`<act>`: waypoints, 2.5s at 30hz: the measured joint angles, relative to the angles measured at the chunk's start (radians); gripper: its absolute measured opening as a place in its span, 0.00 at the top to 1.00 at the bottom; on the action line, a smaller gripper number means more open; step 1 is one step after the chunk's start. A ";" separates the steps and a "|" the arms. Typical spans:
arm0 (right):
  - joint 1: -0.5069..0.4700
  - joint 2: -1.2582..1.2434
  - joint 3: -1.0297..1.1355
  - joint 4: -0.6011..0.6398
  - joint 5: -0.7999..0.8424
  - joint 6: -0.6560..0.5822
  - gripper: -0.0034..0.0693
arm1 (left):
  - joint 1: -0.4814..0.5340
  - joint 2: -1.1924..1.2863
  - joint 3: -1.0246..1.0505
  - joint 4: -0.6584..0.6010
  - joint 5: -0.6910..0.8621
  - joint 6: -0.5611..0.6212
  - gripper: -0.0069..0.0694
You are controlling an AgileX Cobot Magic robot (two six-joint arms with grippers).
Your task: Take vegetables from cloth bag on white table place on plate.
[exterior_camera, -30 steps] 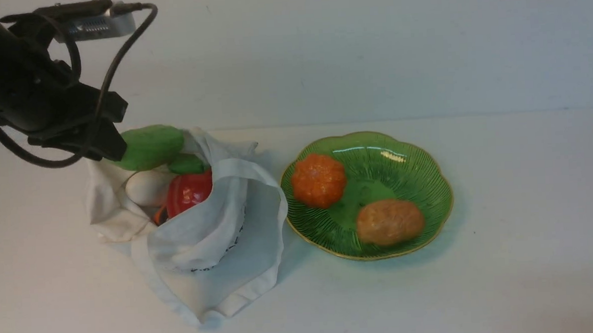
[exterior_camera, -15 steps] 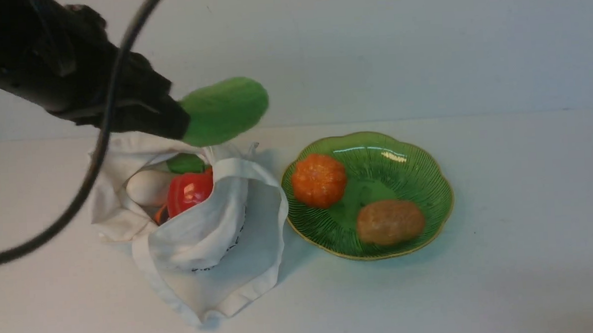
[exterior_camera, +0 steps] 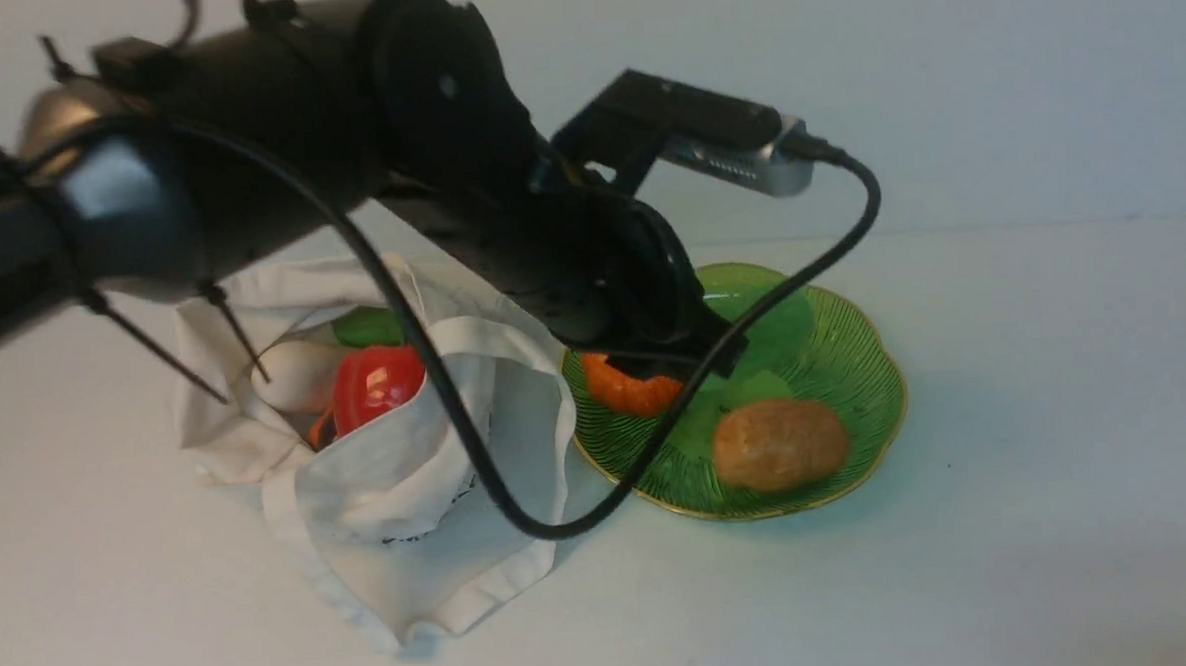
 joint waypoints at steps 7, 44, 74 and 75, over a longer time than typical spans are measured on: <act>0.000 0.000 0.000 0.000 0.000 0.000 0.97 | 0.000 0.130 0.000 0.036 -0.141 0.000 0.71; 0.000 0.000 0.000 0.000 0.000 0.000 0.97 | 0.000 -0.743 0.102 0.432 0.051 -0.366 0.92; 0.000 0.000 0.000 0.000 0.000 0.000 0.97 | 0.005 -1.208 0.692 0.489 -0.133 -0.423 0.92; 0.000 0.000 0.000 0.000 0.000 0.000 0.97 | 0.023 -1.238 0.715 0.489 -0.148 -0.423 0.92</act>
